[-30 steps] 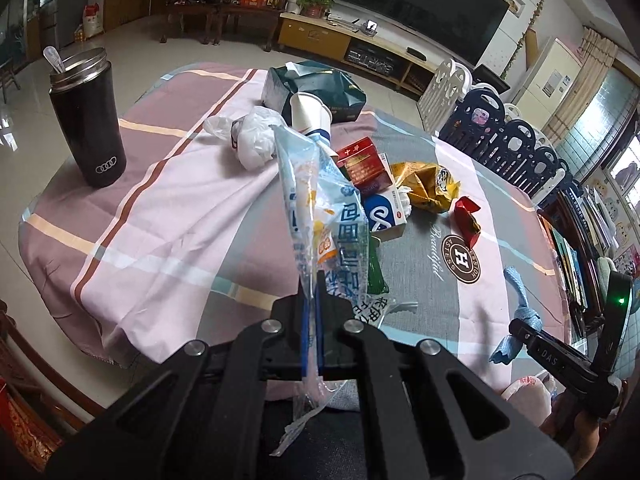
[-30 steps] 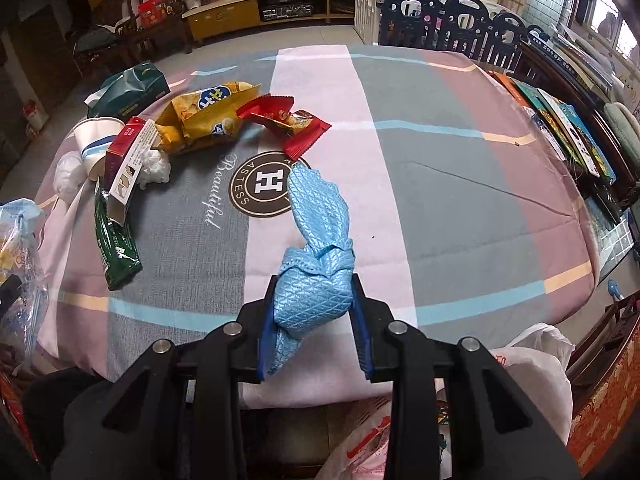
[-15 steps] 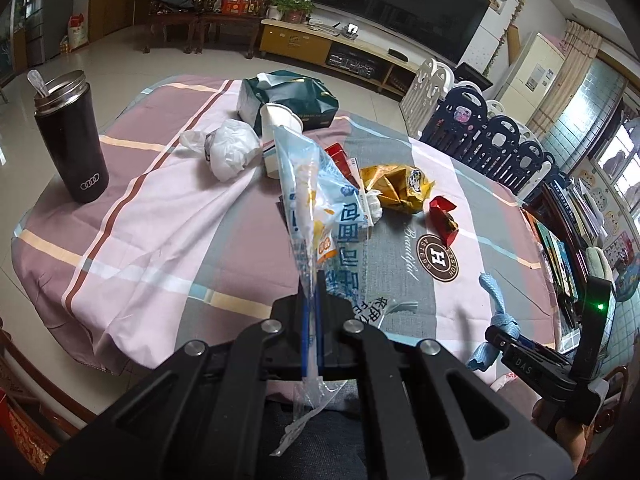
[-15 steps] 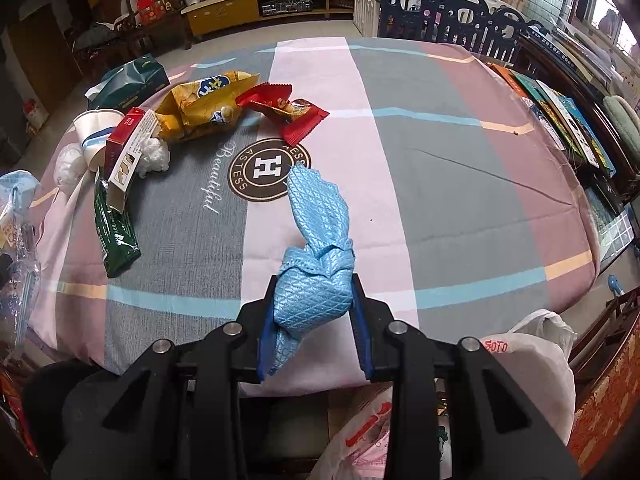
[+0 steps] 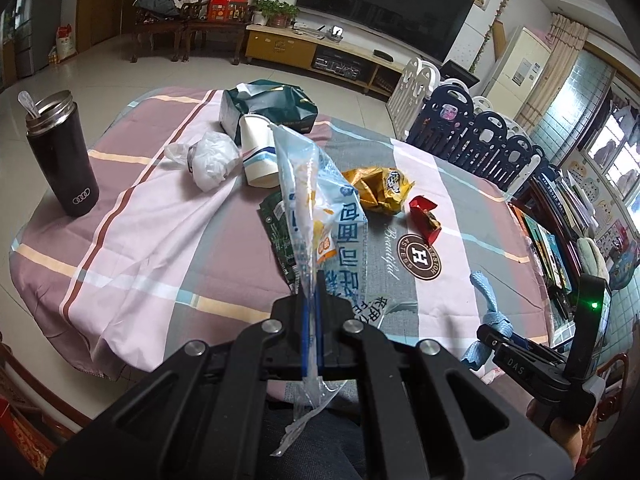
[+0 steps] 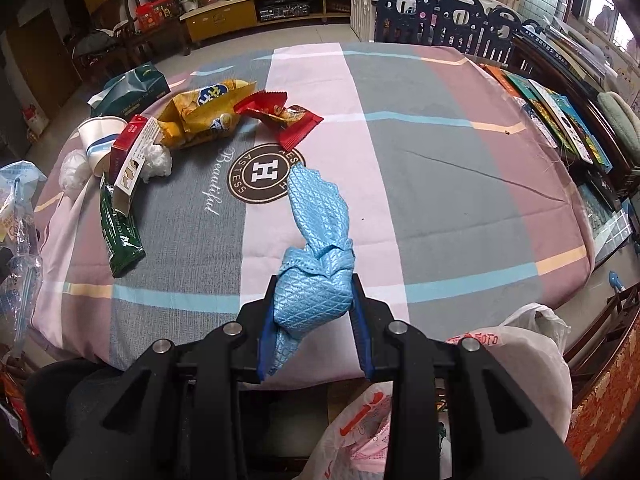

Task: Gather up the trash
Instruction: 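Drop the blue cloth into the basket with right tool while left carries clear bag over, then grasp the dark green snack package with right tool while left grasps white plastic bag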

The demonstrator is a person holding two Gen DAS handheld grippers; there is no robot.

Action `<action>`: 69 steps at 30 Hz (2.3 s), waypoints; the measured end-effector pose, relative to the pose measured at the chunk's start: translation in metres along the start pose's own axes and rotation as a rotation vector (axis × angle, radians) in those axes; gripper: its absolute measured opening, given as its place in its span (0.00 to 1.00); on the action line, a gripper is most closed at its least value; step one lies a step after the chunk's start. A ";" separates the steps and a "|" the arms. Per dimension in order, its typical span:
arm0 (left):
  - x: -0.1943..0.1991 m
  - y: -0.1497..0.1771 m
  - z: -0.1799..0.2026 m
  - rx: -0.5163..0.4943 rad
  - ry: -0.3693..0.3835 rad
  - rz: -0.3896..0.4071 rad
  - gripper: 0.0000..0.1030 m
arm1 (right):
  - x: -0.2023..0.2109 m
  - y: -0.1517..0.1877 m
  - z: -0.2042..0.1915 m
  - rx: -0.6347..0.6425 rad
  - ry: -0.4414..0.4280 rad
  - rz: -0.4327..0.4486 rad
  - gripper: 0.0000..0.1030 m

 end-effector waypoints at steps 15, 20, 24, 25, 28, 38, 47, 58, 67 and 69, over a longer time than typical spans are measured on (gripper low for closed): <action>0.005 0.003 0.019 -0.043 0.019 -0.018 0.03 | 0.013 0.006 0.022 -0.055 -0.001 0.005 0.32; 0.011 0.004 0.026 -0.047 0.041 -0.024 0.03 | 0.040 -0.003 0.025 -0.057 -0.019 0.064 0.32; 0.018 0.005 0.035 -0.066 0.045 -0.017 0.03 | 0.068 -0.005 0.034 -0.058 -0.035 0.113 0.32; 0.019 0.005 0.037 -0.070 0.046 -0.015 0.03 | 0.075 -0.004 0.038 -0.058 -0.036 0.122 0.32; 0.024 0.006 0.044 -0.087 0.057 -0.010 0.03 | 0.088 0.004 0.052 -0.070 -0.040 0.126 0.32; 0.032 0.036 0.103 -0.154 0.243 -0.090 0.03 | 0.134 0.068 0.129 -0.091 0.015 0.112 0.32; 0.036 0.079 0.164 -0.271 0.366 -0.178 0.03 | 0.097 0.162 0.160 -0.128 0.010 -0.166 0.51; 0.064 0.208 0.272 -0.738 0.672 -0.361 0.20 | 0.151 0.121 0.249 -0.471 0.096 0.070 0.63; -0.006 0.113 0.170 -0.399 0.330 -0.283 0.47 | 0.127 0.117 0.243 -0.498 0.074 0.020 0.63; -0.026 0.079 0.120 -0.281 0.170 -0.253 0.47 | 0.118 0.112 0.229 -0.463 0.059 0.008 0.63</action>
Point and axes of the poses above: each gripper's, at about its wrist camera, not at the fingertips, and x roughly against the way its jaws point, z to its right, y to its underside, the point moved 7 cm from there along -x, roughly the way its jaws point, and after that the axes turned 4 degrees about z, right-handed, at the moved point
